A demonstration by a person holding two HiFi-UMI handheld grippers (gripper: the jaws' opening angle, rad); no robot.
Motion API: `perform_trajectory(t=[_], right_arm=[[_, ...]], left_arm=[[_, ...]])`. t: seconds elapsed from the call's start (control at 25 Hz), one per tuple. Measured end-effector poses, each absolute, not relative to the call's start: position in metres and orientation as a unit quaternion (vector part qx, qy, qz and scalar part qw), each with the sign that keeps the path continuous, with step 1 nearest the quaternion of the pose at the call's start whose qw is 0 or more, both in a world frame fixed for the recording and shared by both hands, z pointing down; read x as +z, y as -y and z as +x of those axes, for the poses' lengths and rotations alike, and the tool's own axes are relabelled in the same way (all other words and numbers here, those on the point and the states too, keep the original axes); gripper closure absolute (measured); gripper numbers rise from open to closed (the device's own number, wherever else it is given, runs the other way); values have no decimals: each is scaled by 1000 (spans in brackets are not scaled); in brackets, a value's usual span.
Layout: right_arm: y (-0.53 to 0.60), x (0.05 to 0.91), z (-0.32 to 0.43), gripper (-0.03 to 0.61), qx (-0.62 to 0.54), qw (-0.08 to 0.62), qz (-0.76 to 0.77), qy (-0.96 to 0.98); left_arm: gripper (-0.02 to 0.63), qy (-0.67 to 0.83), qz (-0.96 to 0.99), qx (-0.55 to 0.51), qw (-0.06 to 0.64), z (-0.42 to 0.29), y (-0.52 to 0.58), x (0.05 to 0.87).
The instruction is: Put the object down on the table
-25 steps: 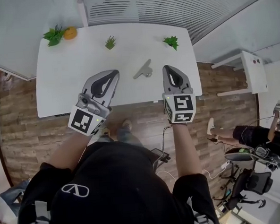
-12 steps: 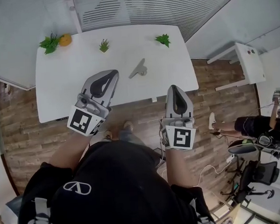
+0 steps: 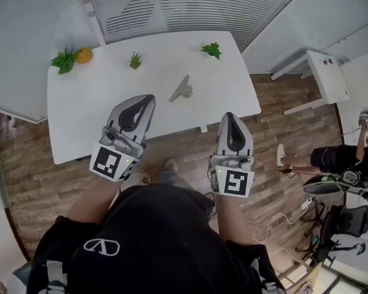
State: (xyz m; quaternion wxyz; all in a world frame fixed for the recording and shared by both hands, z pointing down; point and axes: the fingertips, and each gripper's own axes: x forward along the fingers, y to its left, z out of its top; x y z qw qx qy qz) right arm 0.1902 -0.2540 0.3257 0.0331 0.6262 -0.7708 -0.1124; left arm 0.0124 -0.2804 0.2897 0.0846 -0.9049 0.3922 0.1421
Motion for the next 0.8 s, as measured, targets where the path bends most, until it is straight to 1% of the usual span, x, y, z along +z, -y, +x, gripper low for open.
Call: perform_trajectory(t=[0.4, 0.8], right_arm=[[252, 326, 177, 574, -136, 19, 615, 776], [249, 327, 171, 574, -143, 20, 611, 778]], left_arm=[[609, -388, -906, 139, 95, 12, 279, 289], [609, -388, -906, 140, 92, 14, 275, 290]])
